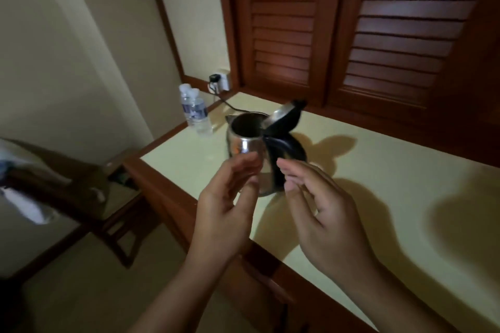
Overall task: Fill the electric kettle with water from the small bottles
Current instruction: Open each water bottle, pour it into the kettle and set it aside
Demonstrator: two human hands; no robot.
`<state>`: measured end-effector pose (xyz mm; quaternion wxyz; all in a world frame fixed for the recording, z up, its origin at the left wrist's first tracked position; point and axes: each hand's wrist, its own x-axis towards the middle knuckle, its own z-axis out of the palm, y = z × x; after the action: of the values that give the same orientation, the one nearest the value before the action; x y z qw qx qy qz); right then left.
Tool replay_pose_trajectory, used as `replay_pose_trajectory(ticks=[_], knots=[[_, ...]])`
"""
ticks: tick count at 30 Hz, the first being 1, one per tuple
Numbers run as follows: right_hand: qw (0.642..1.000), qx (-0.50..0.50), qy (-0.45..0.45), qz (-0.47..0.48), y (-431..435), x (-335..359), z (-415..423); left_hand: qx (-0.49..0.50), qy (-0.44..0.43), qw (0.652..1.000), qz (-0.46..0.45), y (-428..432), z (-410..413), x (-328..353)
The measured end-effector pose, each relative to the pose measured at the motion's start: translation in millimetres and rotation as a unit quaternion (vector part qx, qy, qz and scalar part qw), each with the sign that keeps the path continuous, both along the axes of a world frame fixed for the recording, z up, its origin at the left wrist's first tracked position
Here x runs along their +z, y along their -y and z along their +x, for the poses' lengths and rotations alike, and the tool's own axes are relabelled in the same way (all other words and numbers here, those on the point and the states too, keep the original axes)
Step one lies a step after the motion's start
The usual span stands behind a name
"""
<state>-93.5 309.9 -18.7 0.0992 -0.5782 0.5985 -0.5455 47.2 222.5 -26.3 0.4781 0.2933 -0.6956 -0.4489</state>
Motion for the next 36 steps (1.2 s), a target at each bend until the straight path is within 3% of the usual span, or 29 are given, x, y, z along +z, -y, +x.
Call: replay_pose_trajectory(ticks=[6,12,18,22,30,33,36], knots=[[0.999,0.001,-0.041,-0.030,106,23,64,0.036,-0.005,0.999,0.002,106,53,7],[0.989,-0.072,-0.121,0.033,243,37,101,0.063,0.015,0.998,0.017,233,69,2],[0.940,-0.194,-0.207,0.191,361,35,87,0.058,0.060,0.995,0.050,305,66,-12],[0.905,-0.224,-0.243,0.267,396,29,75,0.040,0.089,0.992,0.074,322,66,-19],[0.911,-0.245,-0.253,0.213,385,28,74,-0.003,0.117,0.990,0.082,323,72,-35],[0.938,-0.240,-0.223,0.113,361,40,86,-0.043,0.117,0.992,0.036,313,75,-29],[0.947,-0.220,-0.234,0.019,332,63,103,-0.095,0.060,0.994,0.017,294,79,-10]])
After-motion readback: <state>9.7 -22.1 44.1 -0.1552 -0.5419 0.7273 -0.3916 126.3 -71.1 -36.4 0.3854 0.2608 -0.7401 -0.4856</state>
